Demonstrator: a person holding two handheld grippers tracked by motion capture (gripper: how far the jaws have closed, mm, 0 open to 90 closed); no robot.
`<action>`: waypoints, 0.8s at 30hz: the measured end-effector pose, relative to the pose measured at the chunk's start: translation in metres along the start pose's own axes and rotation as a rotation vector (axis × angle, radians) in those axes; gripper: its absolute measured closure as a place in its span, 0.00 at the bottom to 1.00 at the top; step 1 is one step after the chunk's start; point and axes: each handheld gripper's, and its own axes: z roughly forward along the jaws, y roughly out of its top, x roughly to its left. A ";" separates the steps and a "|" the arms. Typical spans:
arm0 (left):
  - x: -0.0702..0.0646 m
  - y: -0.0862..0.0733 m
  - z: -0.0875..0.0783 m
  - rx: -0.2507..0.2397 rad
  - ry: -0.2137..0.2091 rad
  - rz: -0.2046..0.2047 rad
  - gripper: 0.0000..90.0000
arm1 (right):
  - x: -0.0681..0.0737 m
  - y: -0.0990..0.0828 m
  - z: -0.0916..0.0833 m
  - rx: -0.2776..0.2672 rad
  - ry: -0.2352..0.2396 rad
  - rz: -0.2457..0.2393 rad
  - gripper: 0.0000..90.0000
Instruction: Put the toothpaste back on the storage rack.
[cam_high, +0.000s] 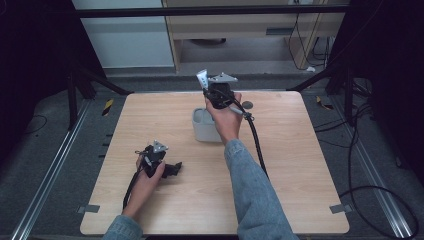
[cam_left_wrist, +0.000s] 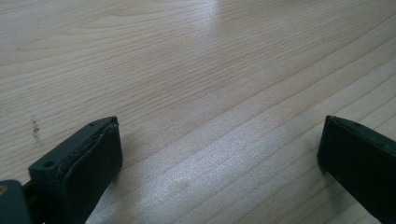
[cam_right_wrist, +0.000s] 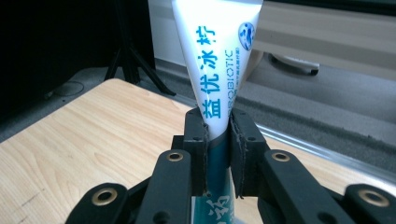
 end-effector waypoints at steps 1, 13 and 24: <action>0.000 0.000 0.000 0.000 0.000 0.000 0.00 | 0.000 -0.002 0.000 0.008 0.000 0.000 0.87; 0.000 0.000 0.000 0.000 0.000 0.001 0.00 | -0.001 -0.007 -0.004 0.034 -0.002 -0.027 0.87; 0.000 0.000 0.000 0.000 0.000 0.000 0.00 | 0.000 -0.019 -0.003 0.075 0.011 -0.031 0.87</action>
